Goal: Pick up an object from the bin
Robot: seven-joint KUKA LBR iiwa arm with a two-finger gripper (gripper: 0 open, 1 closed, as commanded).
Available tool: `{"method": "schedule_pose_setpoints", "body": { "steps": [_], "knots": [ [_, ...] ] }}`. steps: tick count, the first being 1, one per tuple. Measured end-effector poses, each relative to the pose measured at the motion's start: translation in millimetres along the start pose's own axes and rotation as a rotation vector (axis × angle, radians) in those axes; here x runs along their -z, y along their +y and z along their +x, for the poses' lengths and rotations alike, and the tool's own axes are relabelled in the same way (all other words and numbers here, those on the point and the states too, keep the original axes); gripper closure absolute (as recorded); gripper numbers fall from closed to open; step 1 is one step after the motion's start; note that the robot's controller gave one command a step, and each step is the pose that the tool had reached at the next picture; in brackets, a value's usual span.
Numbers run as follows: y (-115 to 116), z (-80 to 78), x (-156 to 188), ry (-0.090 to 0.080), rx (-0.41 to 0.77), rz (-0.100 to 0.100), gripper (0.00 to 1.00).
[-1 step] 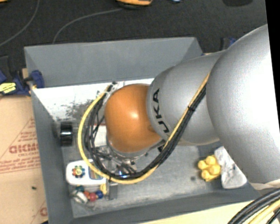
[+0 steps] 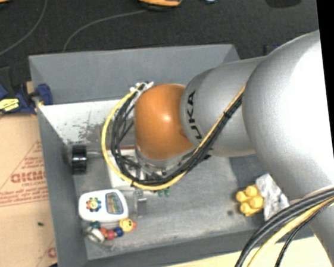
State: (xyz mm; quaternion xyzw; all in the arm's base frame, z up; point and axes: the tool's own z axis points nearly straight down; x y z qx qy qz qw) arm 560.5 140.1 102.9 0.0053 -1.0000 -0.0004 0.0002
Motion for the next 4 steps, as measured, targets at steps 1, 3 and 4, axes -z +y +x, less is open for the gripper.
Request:
{"method": "schedule_pose_setpoints", "body": {
  "steps": [1, 3, 4],
  "knots": [
    [-51, -64.2, -4, 0.002, -0.187, 0.001, 0.00],
    [10, -59.6, -22, 0.008, -0.122, 0.013, 1.00],
    [26, -64.6, 109, -0.003, -0.107, 0.009, 1.00]
  ]
}}
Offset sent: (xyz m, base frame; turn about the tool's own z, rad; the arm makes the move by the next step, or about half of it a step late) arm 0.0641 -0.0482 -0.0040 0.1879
